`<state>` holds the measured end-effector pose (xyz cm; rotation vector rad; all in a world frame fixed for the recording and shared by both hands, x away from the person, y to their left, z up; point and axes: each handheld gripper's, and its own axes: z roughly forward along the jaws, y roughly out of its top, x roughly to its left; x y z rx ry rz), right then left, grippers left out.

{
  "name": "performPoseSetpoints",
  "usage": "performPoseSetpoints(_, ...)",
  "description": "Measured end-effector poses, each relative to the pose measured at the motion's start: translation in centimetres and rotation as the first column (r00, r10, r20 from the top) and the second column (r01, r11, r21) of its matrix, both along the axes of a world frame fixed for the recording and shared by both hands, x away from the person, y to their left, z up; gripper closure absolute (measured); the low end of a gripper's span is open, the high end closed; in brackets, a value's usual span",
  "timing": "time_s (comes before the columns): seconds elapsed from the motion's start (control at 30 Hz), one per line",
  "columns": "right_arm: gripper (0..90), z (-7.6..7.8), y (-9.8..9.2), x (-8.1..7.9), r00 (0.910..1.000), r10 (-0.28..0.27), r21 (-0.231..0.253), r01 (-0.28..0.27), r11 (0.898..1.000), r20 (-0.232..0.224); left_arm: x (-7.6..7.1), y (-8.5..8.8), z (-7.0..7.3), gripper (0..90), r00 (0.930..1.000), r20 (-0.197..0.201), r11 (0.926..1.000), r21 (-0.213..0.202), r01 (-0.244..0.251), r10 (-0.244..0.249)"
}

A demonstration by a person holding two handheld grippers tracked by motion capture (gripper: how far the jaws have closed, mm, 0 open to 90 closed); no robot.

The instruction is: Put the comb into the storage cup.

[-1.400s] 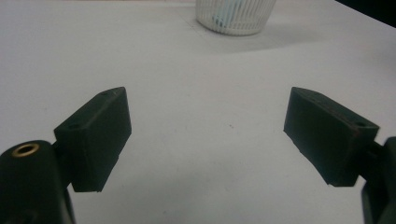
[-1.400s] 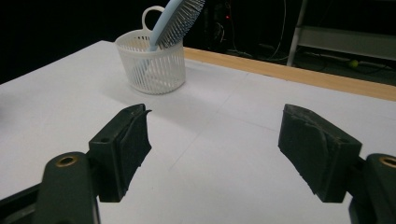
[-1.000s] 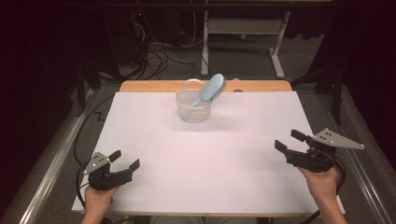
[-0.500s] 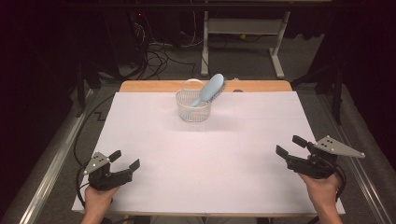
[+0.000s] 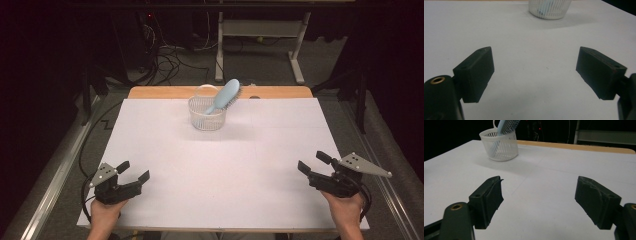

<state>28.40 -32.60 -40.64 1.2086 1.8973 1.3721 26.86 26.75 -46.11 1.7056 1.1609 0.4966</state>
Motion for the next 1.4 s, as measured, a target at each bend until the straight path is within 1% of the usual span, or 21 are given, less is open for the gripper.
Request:
performPoseSetpoints(0.23,21.7,-0.9,0.0,-0.2,0.9998,-0.004,0.005,0.004,1.0,-0.017,0.0,0.0,0.0,14.4,1.0,0.001,1.0,0.001,0.0,0.0)
performPoseSetpoints(0.53,21.3,-1.7,0.2,-0.2,0.9995,-0.006,0.008,0.006,1.0,-0.03,0.0,0.0,0.0,14.5,1.0,0.002,1.0,-0.001,-0.002,0.002)
performPoseSetpoints(0.8,21.0,-2.3,0.2,-0.2,0.9989,-0.006,-0.002,0.006,1.0,-0.046,0.0,0.0,0.0,14.4,1.0,0.002,1.0,-0.001,-0.001,0.001)
performPoseSetpoints(1.13,20.5,-3.1,0.1,0.0,0.9977,-0.015,-0.005,0.015,1.0,-0.066,0.0,0.1,0.0,14.4,1.0,0.0,1.0,-0.003,-0.003,0.003)
performPoseSetpoints(1.4,20.5,-3.6,0.3,0.3,0.9974,-0.015,-0.005,0.015,1.0,-0.071,0.0,0.1,0.0,14.4,1.0,0.0,1.0,-0.004,-0.003,0.003)
